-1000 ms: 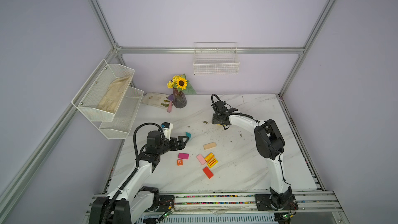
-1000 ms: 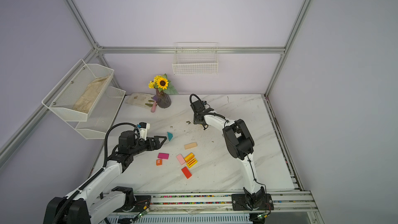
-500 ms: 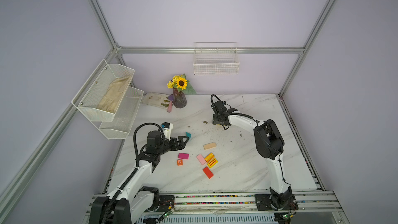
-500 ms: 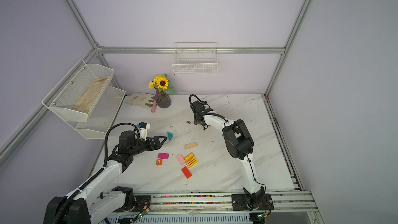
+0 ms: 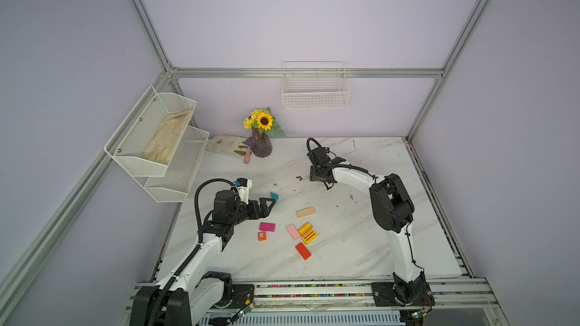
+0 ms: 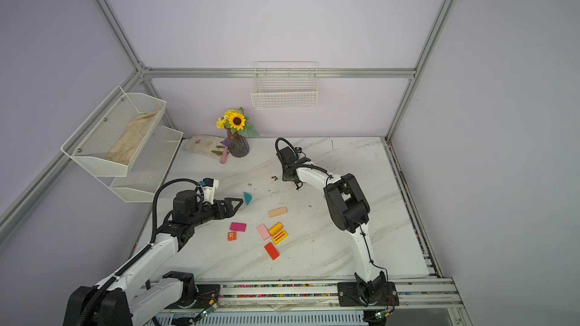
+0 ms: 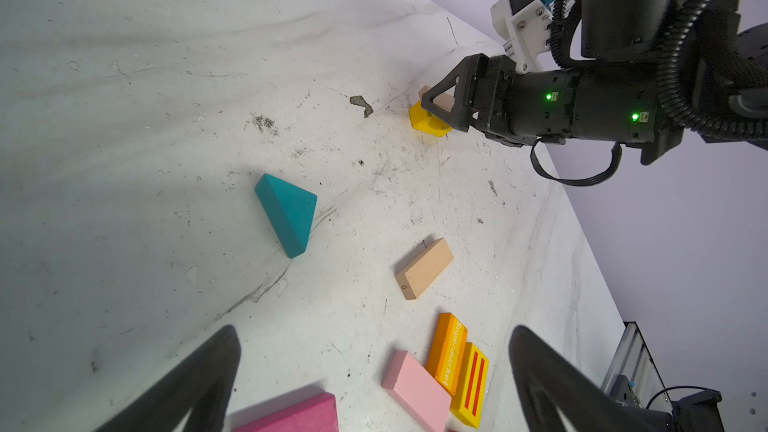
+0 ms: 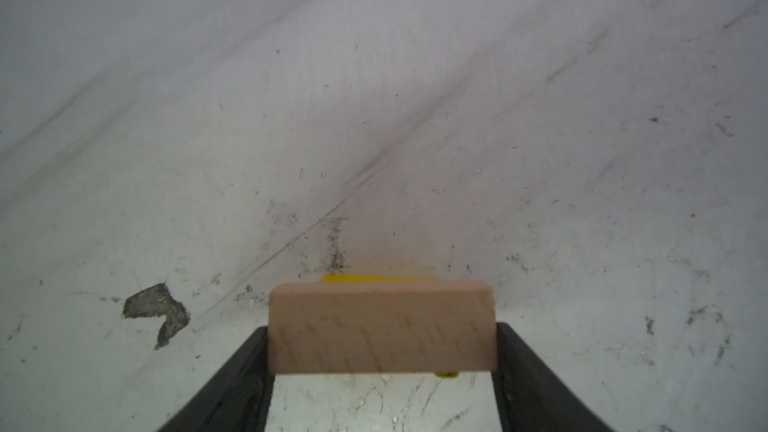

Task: Build the wood block tower

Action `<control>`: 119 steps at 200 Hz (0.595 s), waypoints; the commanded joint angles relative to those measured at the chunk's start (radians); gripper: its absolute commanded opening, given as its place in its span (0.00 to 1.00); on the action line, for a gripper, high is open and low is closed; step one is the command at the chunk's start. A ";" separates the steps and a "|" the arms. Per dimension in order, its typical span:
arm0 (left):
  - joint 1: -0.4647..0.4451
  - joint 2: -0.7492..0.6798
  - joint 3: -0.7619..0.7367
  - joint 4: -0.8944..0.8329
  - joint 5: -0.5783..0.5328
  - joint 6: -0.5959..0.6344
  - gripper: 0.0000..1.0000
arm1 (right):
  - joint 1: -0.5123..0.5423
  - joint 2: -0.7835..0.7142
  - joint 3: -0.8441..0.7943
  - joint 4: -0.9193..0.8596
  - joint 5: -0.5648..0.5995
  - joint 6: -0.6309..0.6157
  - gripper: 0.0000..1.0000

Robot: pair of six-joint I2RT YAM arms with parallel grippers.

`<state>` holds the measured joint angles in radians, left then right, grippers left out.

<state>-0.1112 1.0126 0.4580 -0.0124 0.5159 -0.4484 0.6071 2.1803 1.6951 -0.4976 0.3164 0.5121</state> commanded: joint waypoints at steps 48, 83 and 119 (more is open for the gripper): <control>0.004 0.006 0.007 0.025 0.004 0.020 1.00 | 0.008 -0.045 -0.051 -0.017 0.000 0.015 0.75; 0.004 0.009 0.010 0.025 0.006 0.020 1.00 | 0.009 -0.050 -0.056 -0.016 -0.003 0.017 0.76; 0.004 0.009 0.009 0.025 0.006 0.020 1.00 | 0.010 -0.044 -0.051 -0.016 -0.005 0.019 0.77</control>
<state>-0.1112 1.0218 0.4580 -0.0132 0.5159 -0.4484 0.6079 2.1597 1.6600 -0.4828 0.3153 0.5194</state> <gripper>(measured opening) 0.996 0.770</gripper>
